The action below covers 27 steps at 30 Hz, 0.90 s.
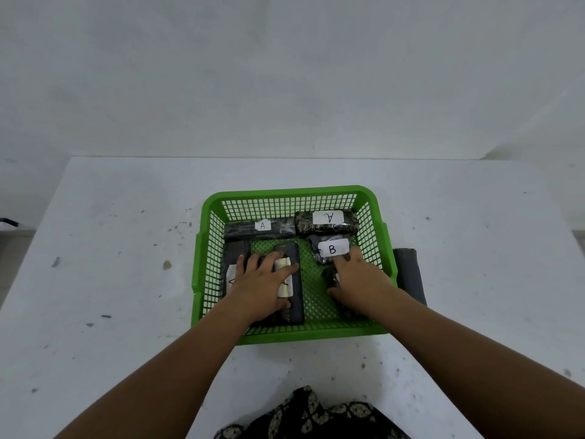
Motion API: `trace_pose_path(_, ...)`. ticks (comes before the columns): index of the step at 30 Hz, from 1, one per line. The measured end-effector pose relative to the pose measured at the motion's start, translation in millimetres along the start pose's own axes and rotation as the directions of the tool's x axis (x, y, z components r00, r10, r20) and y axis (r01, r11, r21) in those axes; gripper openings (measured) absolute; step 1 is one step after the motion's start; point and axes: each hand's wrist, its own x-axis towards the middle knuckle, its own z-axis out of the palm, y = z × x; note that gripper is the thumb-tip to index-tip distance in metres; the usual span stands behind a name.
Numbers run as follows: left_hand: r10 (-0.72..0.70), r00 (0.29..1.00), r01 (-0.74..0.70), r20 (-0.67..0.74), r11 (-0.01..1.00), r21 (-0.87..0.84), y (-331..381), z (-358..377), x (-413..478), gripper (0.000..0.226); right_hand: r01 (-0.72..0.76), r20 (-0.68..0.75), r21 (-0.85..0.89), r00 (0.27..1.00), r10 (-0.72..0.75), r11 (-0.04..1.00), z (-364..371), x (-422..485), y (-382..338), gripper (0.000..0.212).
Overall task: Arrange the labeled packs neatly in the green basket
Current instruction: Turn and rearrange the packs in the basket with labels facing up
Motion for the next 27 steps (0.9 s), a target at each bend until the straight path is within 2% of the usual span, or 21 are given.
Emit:
trace_pose_path(2,0.002,1.0,-0.002,0.0,1.0,-0.001,-0.8,-0.2,0.0,0.077,-0.083,0.003,0.007,0.997,0.083,0.997,-0.7,0.9,0.4,0.064)
trace_pose_path(4,0.002,1.0,-0.002,-0.001,1.0,-0.003,-0.5,-0.4,0.3,0.078,-0.13,0.005,0.015,0.991,0.13,0.991,-0.4,1.2,-1.6,0.053)
trace_pose_path(7,0.002,1.0,-0.002,0.007,1.0,-0.008,0.9,-1.3,0.8,0.078,-0.139,0.004,-0.068,0.99,0.14,0.988,-2.7,3.2,-5.1,0.051)
trace_pose_path(9,0.002,1.0,-0.002,0.005,1.0,-0.01,1.2,-1.3,0.7,0.078,-0.068,-0.067,-0.096,0.996,0.062,0.993,-8.4,7.4,-6.3,0.054)
trace_pose_path(11,0.002,1.0,-0.002,0.004,1.0,-0.01,1.7,-1.6,0.0,0.077,0.072,-0.154,-0.092,0.984,-0.085,0.993,-13.4,12.2,-9.3,0.045)
trace_pose_path(13,0.002,1.0,-0.002,0.007,1.0,-0.006,2.4,-2.2,-0.8,0.077,0.2,-0.114,-0.147,0.97,-0.217,0.969,-13.3,16.8,-11.8,0.041)
trace_pose_path(14,0.001,1.0,-0.001,0.01,1.0,-0.004,2.9,-2.8,-0.8,0.077,0.223,-0.063,-0.182,0.969,-0.237,0.958,-12.6,18.9,-10.9,0.04)
trace_pose_path(17,0.0,1.0,0.0,0.012,1.0,-0.004,3.1,-4.0,-0.6,0.076,0.157,0.008,-0.217,0.987,-0.159,0.963,-14.1,24.8,-2.5,0.04)
trace_pose_path(23,0.003,1.0,-0.003,0.011,1.0,0.0,1.7,-1.8,-0.7,0.075,0.088,0.012,-0.163,0.996,-0.087,0.983,-11.8,22.9,0.6,0.047)
trace_pose_path(25,0.0,1.0,0.0,0.002,1.0,-0.012,3.3,-1.4,-0.3,0.072,0.093,-0.053,-0.114,0.994,-0.099,0.989,-14.4,17.9,-0.9,0.046)
trace_pose_path(27,-0.009,0.999,0.007,-0.039,0.999,-0.042,7.4,-0.4,0.4,0.066,0.146,-0.242,0.006,0.96,-0.14,0.989,-19.7,10.7,3.2,0.043)
